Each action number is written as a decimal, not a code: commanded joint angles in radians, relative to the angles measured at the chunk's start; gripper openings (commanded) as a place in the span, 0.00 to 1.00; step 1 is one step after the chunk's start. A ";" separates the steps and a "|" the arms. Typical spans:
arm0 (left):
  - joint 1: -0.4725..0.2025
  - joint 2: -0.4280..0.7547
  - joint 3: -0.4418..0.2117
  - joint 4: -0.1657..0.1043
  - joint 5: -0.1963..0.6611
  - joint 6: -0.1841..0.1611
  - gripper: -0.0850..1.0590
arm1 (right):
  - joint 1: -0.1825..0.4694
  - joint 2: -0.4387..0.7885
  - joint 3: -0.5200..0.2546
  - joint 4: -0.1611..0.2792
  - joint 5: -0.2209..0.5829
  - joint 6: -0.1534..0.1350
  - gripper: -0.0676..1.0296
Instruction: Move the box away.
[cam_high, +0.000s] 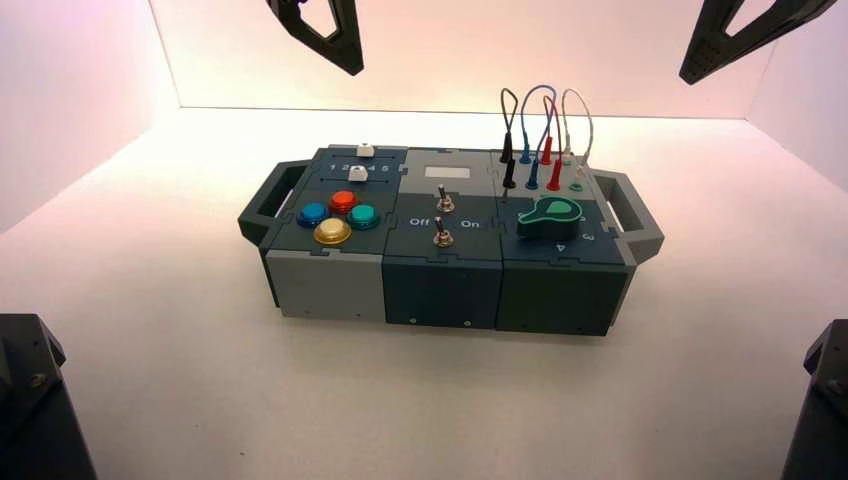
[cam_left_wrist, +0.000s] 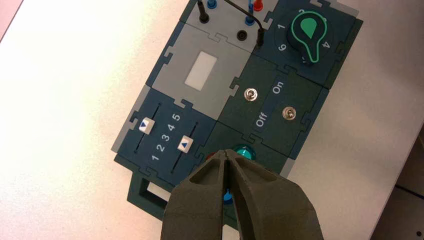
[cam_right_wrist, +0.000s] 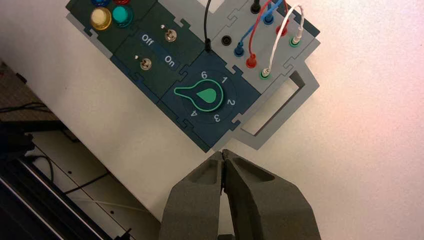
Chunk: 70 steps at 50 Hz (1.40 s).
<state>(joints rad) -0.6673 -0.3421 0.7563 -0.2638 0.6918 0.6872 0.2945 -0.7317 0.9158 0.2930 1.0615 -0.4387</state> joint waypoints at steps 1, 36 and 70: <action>-0.002 -0.008 -0.012 0.002 -0.006 0.003 0.05 | -0.002 0.000 -0.012 0.006 -0.003 0.002 0.04; 0.008 -0.086 -0.032 0.006 0.086 -0.164 0.05 | 0.000 0.048 -0.017 0.005 0.023 0.017 0.04; 0.147 -0.061 0.110 0.040 0.146 -0.531 0.05 | 0.000 0.357 -0.031 0.000 -0.133 0.212 0.04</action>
<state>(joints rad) -0.5522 -0.4157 0.8698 -0.2240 0.8866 0.1979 0.2945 -0.4050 0.9158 0.2899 0.9710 -0.2654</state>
